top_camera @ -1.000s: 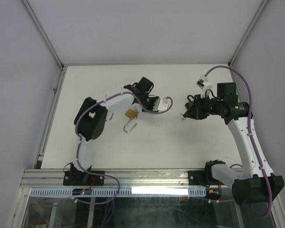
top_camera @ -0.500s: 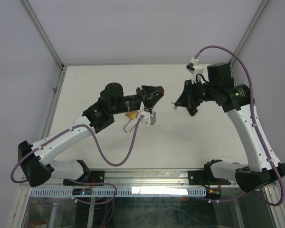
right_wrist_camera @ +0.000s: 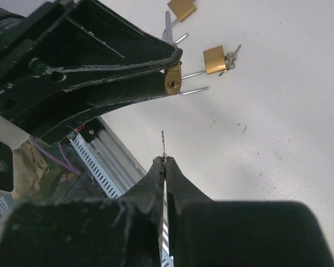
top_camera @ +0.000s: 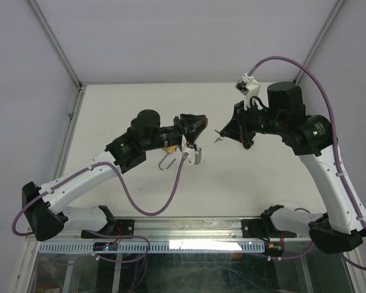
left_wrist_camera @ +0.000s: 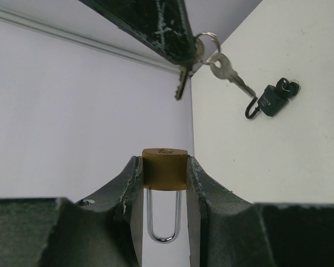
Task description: Unlock with the key
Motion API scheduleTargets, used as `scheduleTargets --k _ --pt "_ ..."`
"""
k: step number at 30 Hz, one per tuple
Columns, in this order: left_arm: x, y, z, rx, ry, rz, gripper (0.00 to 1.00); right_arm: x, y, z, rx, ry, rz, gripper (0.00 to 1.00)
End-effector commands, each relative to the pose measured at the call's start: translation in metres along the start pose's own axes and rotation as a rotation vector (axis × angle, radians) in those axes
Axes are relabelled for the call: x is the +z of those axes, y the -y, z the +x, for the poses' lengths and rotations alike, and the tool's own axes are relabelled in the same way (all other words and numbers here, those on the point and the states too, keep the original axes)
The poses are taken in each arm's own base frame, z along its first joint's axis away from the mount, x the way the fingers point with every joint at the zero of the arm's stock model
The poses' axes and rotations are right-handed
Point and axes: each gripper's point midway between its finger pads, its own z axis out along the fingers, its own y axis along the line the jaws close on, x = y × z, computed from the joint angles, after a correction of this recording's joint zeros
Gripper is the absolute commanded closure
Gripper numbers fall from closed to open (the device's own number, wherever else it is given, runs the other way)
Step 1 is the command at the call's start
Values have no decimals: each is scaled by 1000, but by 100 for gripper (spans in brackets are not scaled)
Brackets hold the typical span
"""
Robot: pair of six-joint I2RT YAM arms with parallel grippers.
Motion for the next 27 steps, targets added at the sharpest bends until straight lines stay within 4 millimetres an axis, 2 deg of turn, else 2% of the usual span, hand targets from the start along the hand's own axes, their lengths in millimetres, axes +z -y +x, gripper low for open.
scheduleTargets --k 1,13,27 --pt "-9 -25 -23 103 55 -53 100 -10 -11 -28 -53 143 -25 100" --pt "-4 -21 -33 190 92 -27 100 8 -7 -28 -75 173 -30 100" --pt "-3 -19 -35 209 94 -15 100 16 -4 -28 -85 181 -40 100"
